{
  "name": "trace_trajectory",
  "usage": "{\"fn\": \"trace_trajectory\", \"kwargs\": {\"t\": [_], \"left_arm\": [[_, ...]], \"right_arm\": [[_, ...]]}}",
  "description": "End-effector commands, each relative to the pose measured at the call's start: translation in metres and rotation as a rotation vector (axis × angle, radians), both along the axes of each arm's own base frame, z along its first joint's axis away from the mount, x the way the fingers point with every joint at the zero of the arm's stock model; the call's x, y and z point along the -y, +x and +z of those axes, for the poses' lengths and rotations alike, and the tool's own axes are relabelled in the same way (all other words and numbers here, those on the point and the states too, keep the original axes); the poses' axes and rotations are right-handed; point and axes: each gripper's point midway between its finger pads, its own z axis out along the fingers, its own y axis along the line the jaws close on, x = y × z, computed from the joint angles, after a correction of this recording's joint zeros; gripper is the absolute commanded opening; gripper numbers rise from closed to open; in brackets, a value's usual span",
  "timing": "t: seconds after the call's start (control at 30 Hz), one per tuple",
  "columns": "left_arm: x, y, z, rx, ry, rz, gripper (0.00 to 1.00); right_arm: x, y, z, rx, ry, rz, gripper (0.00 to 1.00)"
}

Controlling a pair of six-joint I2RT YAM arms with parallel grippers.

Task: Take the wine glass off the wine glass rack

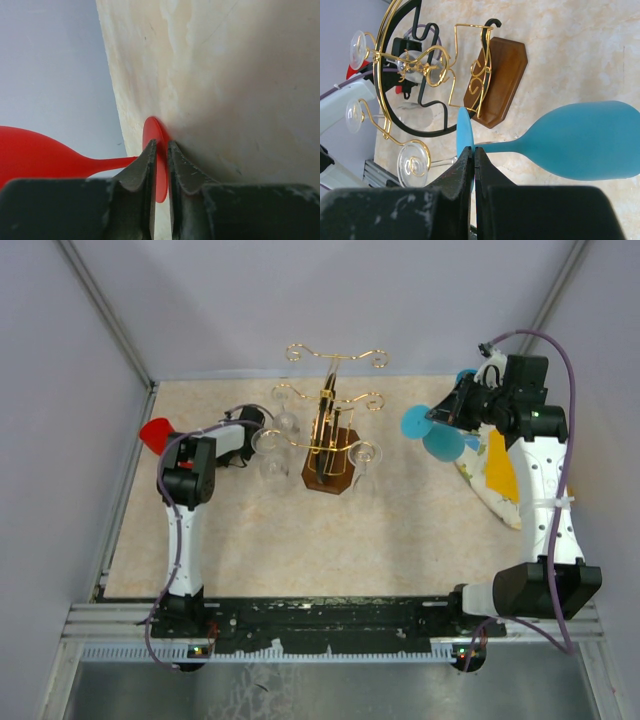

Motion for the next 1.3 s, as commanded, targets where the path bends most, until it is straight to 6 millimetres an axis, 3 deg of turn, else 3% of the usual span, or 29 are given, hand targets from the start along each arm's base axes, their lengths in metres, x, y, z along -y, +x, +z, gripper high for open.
{"fn": "trace_trajectory", "kwargs": {"t": [0.0,0.33,0.9,1.07,1.27], "left_arm": [[-0.001,-0.008,-0.041,-0.043,-0.106,0.034,0.2],[0.006,-0.003,-0.041,-0.011,-0.179,0.048,0.37],[0.022,0.016,-0.052,0.004,-0.255,0.034,0.43],[0.032,0.032,-0.048,0.04,-0.32,0.016,0.5],[0.06,0.071,-0.025,0.137,-0.499,-0.045,0.6]], "right_arm": [[0.001,-0.005,0.027,0.098,-0.007,0.011,0.0],[0.0,-0.003,0.027,0.099,-0.003,0.015,0.0],[0.001,-0.002,0.024,0.088,-0.005,0.012,0.0],[0.001,0.001,0.02,0.077,-0.007,0.009,0.0],[0.011,0.008,0.012,0.057,-0.049,-0.035,0.0]]}}
